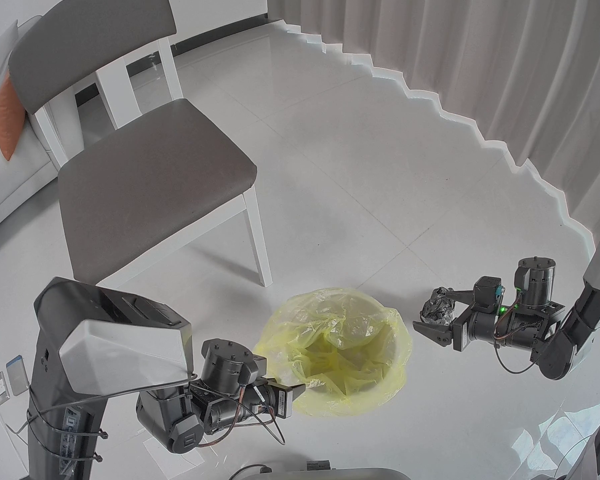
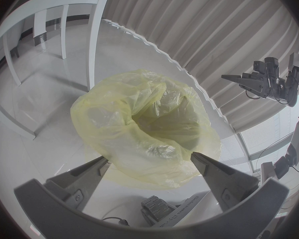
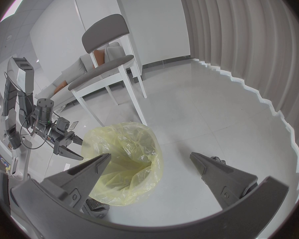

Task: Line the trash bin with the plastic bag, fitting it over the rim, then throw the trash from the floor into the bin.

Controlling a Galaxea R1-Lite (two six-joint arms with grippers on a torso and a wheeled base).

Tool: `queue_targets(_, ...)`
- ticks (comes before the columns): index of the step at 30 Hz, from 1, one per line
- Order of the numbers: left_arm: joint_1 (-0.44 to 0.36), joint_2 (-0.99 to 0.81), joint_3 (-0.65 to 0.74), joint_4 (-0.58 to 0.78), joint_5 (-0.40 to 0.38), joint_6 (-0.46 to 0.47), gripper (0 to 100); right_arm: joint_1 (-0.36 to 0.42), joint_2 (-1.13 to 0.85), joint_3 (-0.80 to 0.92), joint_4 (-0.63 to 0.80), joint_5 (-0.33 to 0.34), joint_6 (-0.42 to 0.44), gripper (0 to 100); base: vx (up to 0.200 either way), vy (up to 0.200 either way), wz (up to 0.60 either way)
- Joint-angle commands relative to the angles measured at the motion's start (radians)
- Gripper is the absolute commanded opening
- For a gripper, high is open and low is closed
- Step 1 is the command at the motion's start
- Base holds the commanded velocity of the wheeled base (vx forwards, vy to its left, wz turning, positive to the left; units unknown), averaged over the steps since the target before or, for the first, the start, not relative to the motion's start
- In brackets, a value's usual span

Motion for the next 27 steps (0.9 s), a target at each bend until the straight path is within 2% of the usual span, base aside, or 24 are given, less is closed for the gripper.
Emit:
queue_targets(1, -0.002, 0.001, -0.006, 0.035, -0.001, -0.001, 0, -0.002, 0.000, 0.009, -0.008, 0.002, 0.000, 100, 0.000, 0.000, 0.00)
queue_targets(4, -0.004, -0.002, 0.003, 0.033, -0.001, 0.000, 0, -0.002, 0.002, 0.015, -0.022, 0.002, 0.000, 100, 0.000, 0.000, 0.00)
queue_targets(14, -0.051, -0.145, 0.187, 0.015, -0.011, -0.009, 0, -0.015, -0.009, 0.049, -0.054, 0.002, 0.006, 100, 0.000, 0.000, 0.00)
queue_targets(22, -0.042, -0.105, 0.161, 0.012, -0.011, -0.008, 0, -0.015, -0.006, 0.044, -0.053, 0.002, 0.008, 100, 0.000, 0.000, 0.00)
queue_targets(27, -0.017, -0.004, 0.124, -0.071, -0.011, -0.003, 0, -0.032, 0.000, 0.040, -0.053, 0.003, 0.008, 100, 0.000, 0.000, 0.00)
